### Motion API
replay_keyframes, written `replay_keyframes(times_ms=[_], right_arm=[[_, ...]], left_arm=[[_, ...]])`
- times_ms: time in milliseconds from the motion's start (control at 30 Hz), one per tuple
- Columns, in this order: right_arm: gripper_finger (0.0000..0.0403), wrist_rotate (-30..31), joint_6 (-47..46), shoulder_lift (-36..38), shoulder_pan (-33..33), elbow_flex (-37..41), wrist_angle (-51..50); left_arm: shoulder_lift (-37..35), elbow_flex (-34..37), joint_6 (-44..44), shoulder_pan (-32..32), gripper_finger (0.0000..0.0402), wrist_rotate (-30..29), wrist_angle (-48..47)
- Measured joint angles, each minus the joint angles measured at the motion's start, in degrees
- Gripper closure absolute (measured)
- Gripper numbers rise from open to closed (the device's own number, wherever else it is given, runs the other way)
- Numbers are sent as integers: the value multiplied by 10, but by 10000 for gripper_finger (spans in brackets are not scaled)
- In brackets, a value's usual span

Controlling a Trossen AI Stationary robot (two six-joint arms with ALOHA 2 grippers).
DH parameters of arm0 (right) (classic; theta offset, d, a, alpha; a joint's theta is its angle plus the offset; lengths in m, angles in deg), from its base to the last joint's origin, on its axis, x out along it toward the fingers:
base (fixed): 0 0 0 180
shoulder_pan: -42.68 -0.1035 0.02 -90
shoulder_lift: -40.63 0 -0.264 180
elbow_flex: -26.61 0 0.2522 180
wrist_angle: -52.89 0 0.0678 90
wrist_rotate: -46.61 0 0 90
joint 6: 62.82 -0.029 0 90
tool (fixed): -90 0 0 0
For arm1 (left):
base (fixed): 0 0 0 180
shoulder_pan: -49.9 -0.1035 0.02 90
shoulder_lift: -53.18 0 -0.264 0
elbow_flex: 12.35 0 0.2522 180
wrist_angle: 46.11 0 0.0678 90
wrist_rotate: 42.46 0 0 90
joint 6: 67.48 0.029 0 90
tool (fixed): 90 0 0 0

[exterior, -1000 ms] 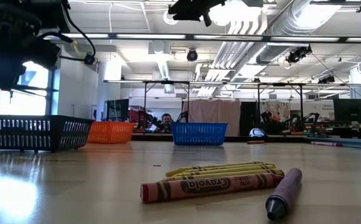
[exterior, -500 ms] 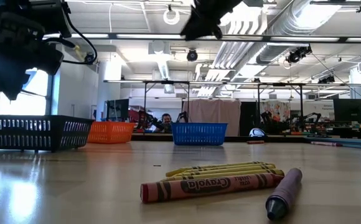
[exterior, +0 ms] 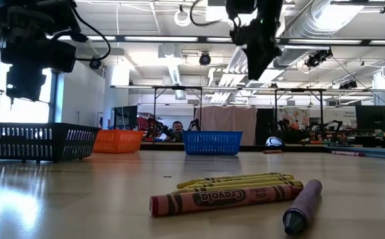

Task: Sort crayons
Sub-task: Put the red crayon into the blue bin

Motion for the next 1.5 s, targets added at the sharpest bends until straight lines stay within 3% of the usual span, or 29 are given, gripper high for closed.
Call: replay_keyframes(times_ms=[167,400,533,1000,1500], right_arm=[[281,-22,65,-2,77,81,60],[281,-28,400,-2,135,193,178],[281,-28,524,-3,156,243,244],[281,8,650,-127,193,235,272],[281,-13,761,-154,197,227,284]], left_arm=[[0,0,-18,0,321,0,38],[0,-40,-20,0,321,0,46],[0,-79,-20,0,321,-10,48],[0,-192,-19,-1,321,-165,63],[2,-200,-19,-1,321,-247,70]])
